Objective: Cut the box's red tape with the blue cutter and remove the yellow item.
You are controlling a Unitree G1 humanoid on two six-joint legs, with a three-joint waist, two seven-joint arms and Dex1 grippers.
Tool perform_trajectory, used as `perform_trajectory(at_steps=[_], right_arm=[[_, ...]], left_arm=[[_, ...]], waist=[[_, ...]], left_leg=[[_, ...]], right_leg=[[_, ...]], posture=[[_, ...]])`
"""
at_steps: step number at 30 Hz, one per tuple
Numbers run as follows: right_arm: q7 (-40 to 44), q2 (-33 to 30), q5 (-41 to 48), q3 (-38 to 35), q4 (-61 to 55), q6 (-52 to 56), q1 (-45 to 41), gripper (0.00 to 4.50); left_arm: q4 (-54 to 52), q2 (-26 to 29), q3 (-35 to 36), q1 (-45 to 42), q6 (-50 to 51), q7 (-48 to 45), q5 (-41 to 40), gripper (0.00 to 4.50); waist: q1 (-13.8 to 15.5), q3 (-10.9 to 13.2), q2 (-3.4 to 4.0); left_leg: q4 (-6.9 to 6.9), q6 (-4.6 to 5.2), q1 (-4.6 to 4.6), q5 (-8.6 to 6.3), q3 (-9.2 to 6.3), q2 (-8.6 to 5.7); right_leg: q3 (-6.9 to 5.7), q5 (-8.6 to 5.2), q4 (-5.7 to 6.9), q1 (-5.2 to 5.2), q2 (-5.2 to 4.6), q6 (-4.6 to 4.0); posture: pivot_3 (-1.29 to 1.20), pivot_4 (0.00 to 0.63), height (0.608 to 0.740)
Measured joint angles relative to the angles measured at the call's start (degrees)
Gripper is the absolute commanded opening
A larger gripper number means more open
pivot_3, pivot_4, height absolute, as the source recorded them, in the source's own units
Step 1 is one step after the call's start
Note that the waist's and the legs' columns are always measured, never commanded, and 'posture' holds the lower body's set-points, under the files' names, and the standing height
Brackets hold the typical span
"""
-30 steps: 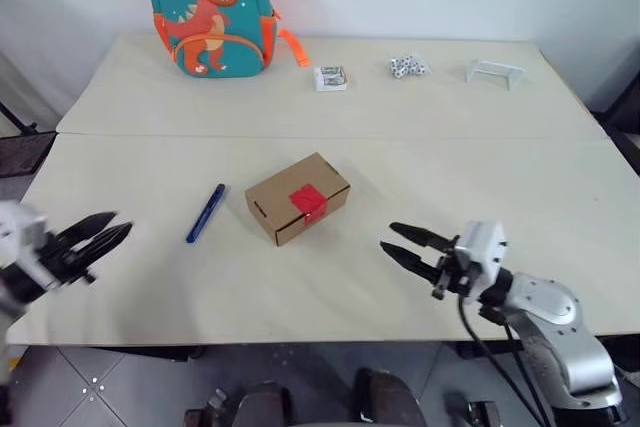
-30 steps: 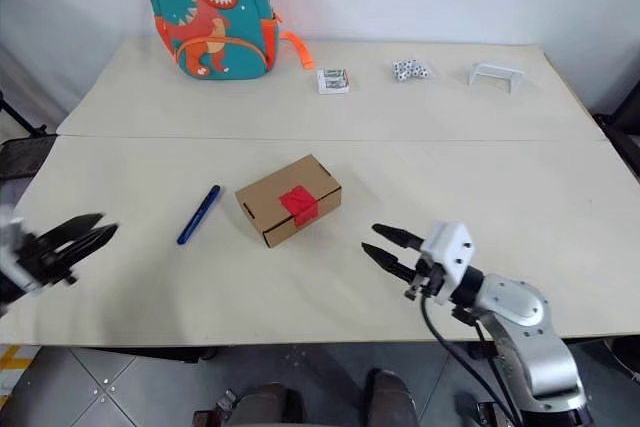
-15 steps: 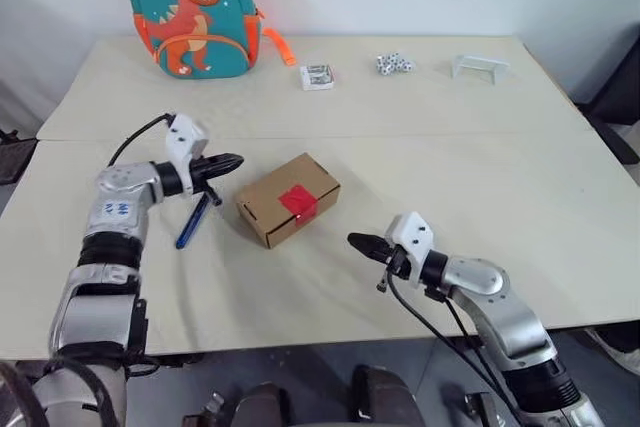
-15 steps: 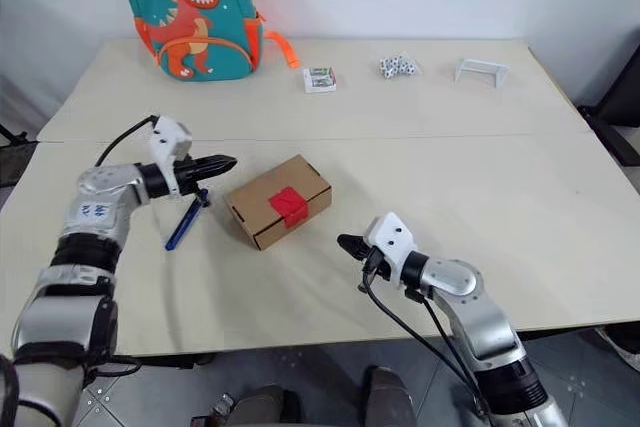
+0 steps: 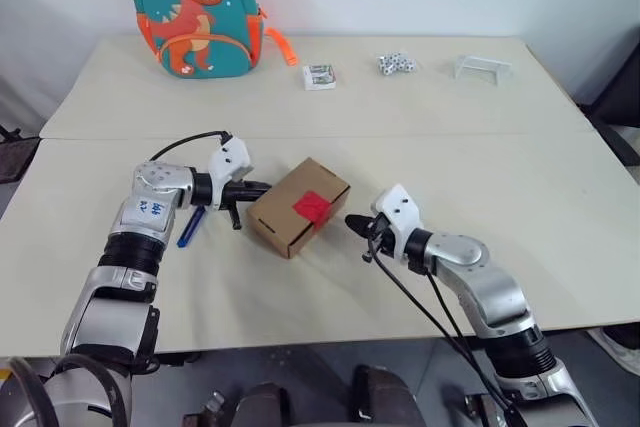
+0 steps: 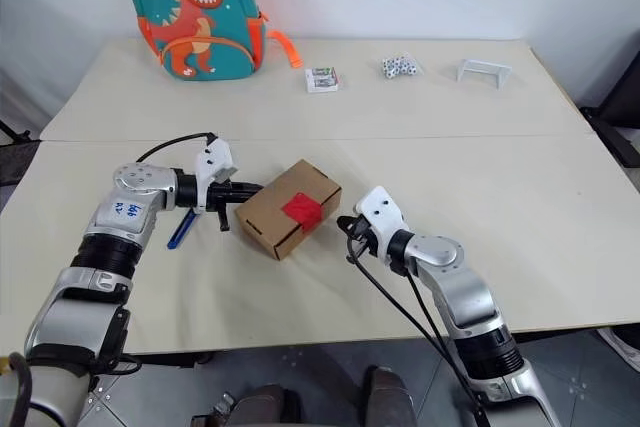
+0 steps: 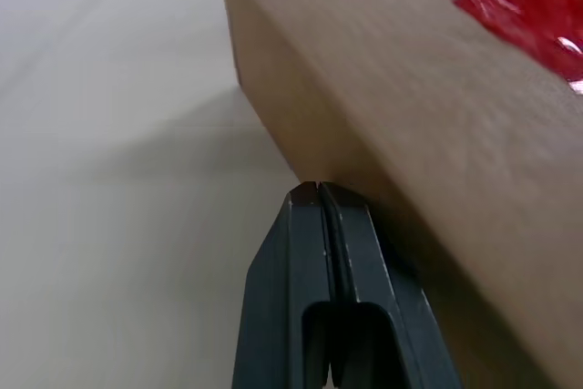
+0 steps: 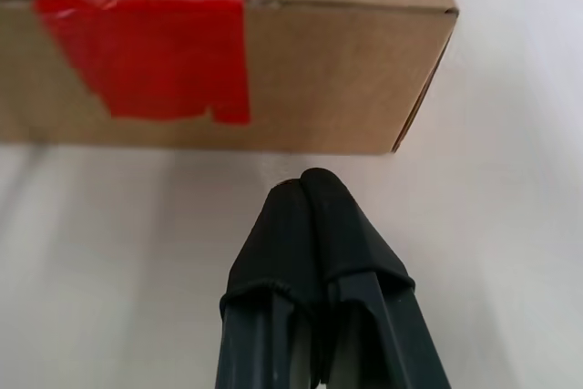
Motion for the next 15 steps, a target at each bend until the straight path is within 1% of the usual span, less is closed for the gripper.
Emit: perform_trajectory(at_steps=[7,10,15], right_arm=[[2.69,-2.52,-0.02,-0.06,1.29,0.25,-2.33,0.00],[4.56,-3.74,-0.01,-0.08,2.98,0.11,-4.54,0.00],[7.42,-4.43,-0.04,0.01,6.66,-0.70,-7.46,0.00]], left_arm=[[-19.04,2.34,-0.26,9.84,12.28,-1.14,-3.75,0.03],[-26.02,1.53,-0.10,14.01,17.11,1.64,-5.51,0.03],[-32.51,-0.77,0.30,17.30,22.58,6.14,-8.11,0.03]], waist=[[0.14,0.01,0.02],[0.11,0.03,0.05],[0.14,0.03,0.05]], left_leg=[[0.16,0.00,-0.08,0.00,-0.07,0.04],[0.24,0.01,-0.10,-0.01,-0.06,0.06],[0.27,0.01,-0.10,-0.01,-0.06,0.07]], right_leg=[[0.00,0.00,0.03,0.01,0.00,0.00],[0.04,0.00,0.02,0.01,0.00,0.00],[0.05,0.00,0.05,0.01,0.00,0.00]], posture=[[0.00,0.150,0.740],[0.00,0.150,0.740],[0.00,0.150,0.740]])
